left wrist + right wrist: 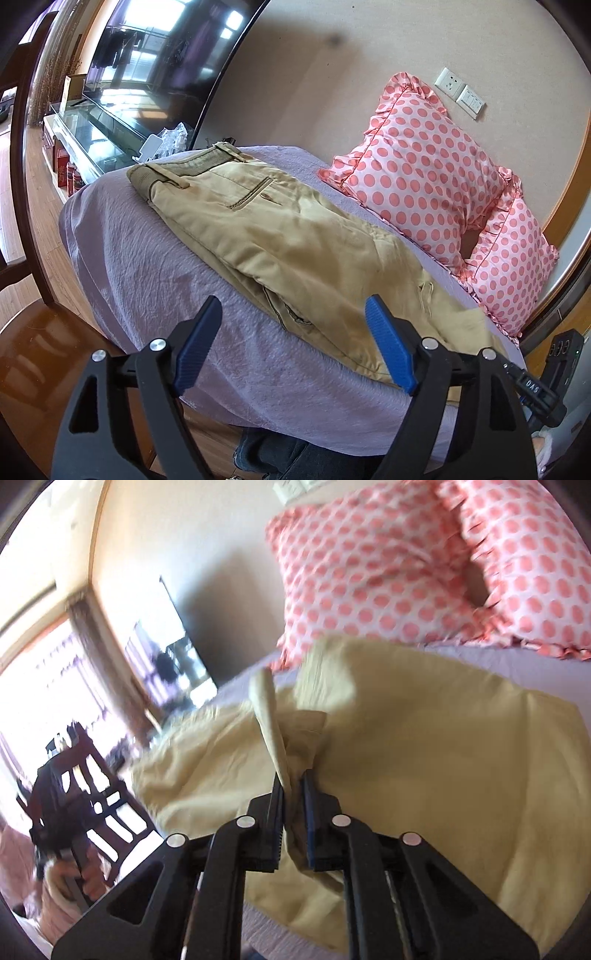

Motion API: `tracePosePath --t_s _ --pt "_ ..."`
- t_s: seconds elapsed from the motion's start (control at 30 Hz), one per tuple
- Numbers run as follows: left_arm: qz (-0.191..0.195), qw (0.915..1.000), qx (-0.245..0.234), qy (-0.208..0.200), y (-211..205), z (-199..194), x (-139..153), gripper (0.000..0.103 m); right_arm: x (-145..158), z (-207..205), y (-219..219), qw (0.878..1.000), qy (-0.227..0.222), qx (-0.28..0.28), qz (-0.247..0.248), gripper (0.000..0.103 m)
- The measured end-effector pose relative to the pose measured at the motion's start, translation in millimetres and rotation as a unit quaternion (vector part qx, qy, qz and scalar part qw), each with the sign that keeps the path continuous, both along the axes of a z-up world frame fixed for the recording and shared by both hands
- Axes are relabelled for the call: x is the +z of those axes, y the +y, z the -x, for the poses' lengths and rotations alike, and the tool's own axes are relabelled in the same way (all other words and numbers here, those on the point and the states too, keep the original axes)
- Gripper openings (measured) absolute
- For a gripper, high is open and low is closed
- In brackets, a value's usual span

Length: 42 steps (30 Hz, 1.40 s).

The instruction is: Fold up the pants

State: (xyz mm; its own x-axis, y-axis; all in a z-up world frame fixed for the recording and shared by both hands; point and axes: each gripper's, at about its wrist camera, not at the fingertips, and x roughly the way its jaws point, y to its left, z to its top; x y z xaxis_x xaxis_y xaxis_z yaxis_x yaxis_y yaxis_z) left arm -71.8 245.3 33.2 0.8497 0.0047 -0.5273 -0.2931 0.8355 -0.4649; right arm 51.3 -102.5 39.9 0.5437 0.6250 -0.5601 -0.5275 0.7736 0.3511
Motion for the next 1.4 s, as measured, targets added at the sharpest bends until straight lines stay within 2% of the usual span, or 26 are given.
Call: tracePosePath --t_s 0.03,0.07,0.1,0.27,0.37,0.53,0.7,0.87,0.93,1.0,1.17,1.23,1.27,1.3,1.33,1.37,1.4 --pt "-0.001 1.0000 0.001 -0.002 2 0 0 0.081 -4 3 3 1.000 0.003 -0.001 0.003 0.048" --pt "-0.001 1.0000 0.003 -0.002 4 0 0 0.082 -6 6 1 1.000 0.006 0.001 -0.008 0.063" --pt "0.002 1.0000 0.006 -0.003 7 -1 0 0.082 -8 8 -1 1.000 0.009 0.004 -0.018 0.066" --pt "0.031 0.9990 0.031 -0.004 28 -11 -3 0.082 -14 5 -9 0.999 0.028 0.006 -0.037 0.067" --pt "0.039 0.9979 0.051 0.010 42 -20 -3 0.082 -15 9 -10 0.998 0.031 0.003 -0.049 0.068" --pt "0.058 0.9962 0.056 0.033 57 -38 -5 0.082 -15 7 -8 0.998 0.032 0.000 -0.055 0.069" --pt "0.070 0.9945 0.055 0.055 57 -50 -5 0.086 -15 7 -10 0.997 0.034 -0.001 -0.062 0.069" --pt "0.131 0.9902 0.009 0.049 50 -58 -5 0.086 -17 5 -10 0.997 0.033 -0.003 -0.067 0.069" --pt "0.133 0.9898 0.011 0.050 50 -62 -5 0.086 -17 5 -11 0.997 0.033 -0.003 -0.069 0.069" --pt "0.146 0.9877 0.025 0.051 58 -65 -5 0.084 -17 6 -12 0.997 0.033 -0.003 -0.072 0.069" --pt "0.147 0.9837 0.090 0.051 92 -71 -5 0.083 -16 10 -20 0.996 0.031 -0.006 -0.085 0.069" --pt "0.148 0.9823 0.100 0.056 100 -80 -8 0.078 -15 11 -23 0.995 0.028 -0.007 -0.091 0.069" --pt "0.141 0.9821 0.108 0.063 101 -84 -8 0.064 -15 12 -26 0.995 0.026 -0.009 -0.095 0.069" --pt "0.128 0.9829 0.115 0.067 102 -89 -7 0.033 -14 13 -28 0.995 0.024 -0.011 -0.100 0.069" --pt "0.103 0.9831 0.129 0.078 99 -92 -4 0.017 -13 15 -32 0.994 0.021 -0.014 -0.103 0.070" --pt "0.081 0.9846 0.134 0.077 95 -93 2 0.008 -12 17 -36 0.994 0.018 -0.018 -0.106 0.071" --pt "0.063 0.9875 0.129 0.066 89 -93 10 0.007 -11 20 -41 0.994 0.013 -0.022 -0.109 0.071"
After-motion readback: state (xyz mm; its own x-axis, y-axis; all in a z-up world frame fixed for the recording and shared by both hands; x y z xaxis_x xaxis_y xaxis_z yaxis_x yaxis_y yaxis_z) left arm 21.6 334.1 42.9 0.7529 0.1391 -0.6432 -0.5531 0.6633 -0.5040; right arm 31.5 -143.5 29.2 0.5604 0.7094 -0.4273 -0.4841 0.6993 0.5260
